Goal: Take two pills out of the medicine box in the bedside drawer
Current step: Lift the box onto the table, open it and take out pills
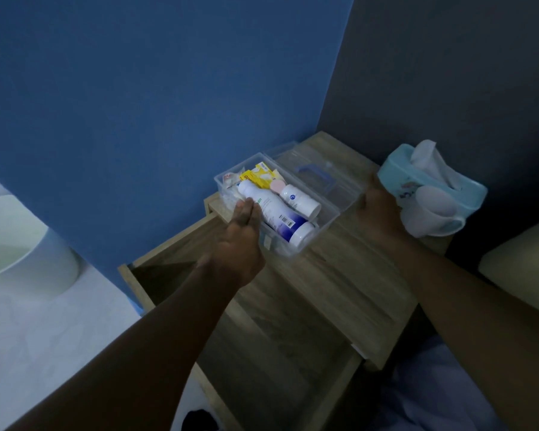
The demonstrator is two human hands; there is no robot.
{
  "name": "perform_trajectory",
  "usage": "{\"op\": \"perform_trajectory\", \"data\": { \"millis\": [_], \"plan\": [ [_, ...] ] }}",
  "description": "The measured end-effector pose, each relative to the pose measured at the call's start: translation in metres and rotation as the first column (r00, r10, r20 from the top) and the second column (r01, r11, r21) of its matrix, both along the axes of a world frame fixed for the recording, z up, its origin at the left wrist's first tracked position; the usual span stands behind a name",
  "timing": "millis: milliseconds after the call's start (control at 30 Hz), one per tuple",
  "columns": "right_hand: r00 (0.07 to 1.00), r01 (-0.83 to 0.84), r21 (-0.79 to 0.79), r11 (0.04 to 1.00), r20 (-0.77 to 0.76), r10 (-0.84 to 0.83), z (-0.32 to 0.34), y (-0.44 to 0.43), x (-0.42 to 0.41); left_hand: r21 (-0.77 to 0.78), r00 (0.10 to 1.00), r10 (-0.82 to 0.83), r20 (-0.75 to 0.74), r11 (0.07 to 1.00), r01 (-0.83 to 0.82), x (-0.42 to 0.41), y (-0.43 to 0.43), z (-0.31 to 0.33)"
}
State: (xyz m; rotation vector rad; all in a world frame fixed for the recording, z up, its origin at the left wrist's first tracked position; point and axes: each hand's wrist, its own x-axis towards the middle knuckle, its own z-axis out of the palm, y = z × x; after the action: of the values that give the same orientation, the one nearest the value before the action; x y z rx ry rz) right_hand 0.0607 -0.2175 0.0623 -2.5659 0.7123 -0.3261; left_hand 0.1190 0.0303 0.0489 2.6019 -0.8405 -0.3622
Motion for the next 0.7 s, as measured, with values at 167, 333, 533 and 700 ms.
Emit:
{"op": "perform_trajectory", "data": {
  "millis": [167,333,533,700],
  "plan": [
    [0.969,-0.101,-0.122,0.987,0.214,0.125,0.013,0.031,0.026,-0.009,1.000,-0.027,-0.010,1.000,0.027,0.004,0.000,-0.009],
    [0.902,-0.415,-0.143,0.898,0.060,0.427,0.023,0.055,0.069,-0.007,0.998,-0.040,0.052,0.999,0.040,0.005,-0.001,-0.013],
    [0.844,-0.525,-0.130,0.841,-0.203,0.496,0.018,0.056,0.107,-0.038,0.996,-0.053,0.073,0.998,0.056,0.009,0.000,-0.024],
    [0.835,-0.534,-0.129,0.835,-0.234,0.498,0.021,0.053,0.120,-0.081,0.991,-0.042,0.125,0.995,0.052,0.009,0.001,-0.032]
  ]
}}
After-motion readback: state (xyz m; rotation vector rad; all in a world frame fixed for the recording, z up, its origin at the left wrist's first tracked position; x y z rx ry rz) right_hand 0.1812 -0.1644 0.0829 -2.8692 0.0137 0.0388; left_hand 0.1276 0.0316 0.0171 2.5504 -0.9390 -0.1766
